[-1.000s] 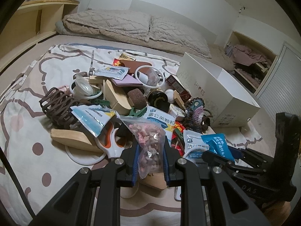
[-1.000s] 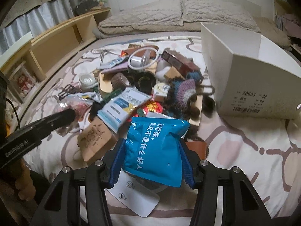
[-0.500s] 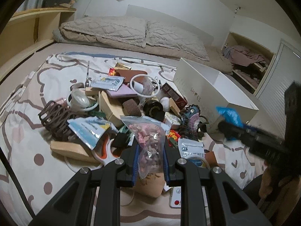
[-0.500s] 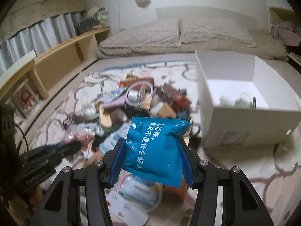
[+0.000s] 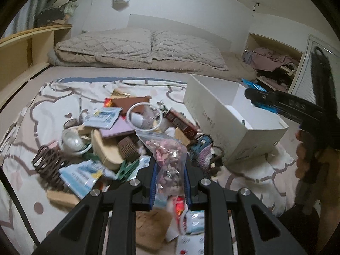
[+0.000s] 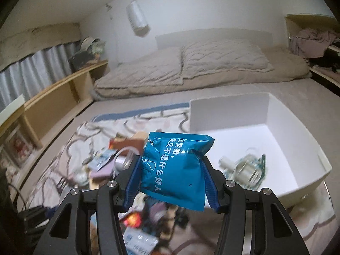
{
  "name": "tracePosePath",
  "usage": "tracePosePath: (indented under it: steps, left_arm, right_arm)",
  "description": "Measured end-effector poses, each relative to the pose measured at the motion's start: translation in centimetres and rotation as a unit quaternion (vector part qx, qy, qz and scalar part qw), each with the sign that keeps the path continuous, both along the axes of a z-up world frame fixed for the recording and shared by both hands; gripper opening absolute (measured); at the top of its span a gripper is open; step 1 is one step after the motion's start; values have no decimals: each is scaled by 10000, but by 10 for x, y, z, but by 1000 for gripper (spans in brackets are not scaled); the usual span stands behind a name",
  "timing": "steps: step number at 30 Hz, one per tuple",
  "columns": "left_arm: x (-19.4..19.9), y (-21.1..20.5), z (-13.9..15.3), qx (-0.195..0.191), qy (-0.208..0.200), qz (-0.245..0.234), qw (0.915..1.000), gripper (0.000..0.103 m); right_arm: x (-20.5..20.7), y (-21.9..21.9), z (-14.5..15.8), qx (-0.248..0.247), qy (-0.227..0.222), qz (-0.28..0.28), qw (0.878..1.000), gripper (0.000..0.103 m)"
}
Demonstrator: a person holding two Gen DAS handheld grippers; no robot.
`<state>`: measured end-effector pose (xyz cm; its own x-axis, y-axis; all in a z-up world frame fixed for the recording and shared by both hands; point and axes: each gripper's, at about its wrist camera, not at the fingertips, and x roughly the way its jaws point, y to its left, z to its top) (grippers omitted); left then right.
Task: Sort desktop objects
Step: 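Carry the blue packet with the right tool over the white box while the left tool carries the beads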
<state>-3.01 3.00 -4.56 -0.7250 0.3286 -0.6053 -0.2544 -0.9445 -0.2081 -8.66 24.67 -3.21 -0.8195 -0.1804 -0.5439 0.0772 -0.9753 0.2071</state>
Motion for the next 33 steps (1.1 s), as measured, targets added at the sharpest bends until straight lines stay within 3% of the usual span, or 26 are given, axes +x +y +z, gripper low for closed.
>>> tracePosePath:
  steps: [12, 23, 33]
  left_arm:
    - [-29, 56, 13, -50, 168, -358, 9992, 21]
    - [-46, 102, 11, -6, 110, -662, 9977, 21]
    - [-53, 134, 10, 54, 62, -860, 9963, 21]
  right_arm:
    - [-45, 62, -21, 132, -247, -569, 9980, 55]
    - [-52, 124, -38, 138, -619, -1165, 9912, 55]
    - [-51, 143, -50, 615, -1106, -1571, 9794, 55]
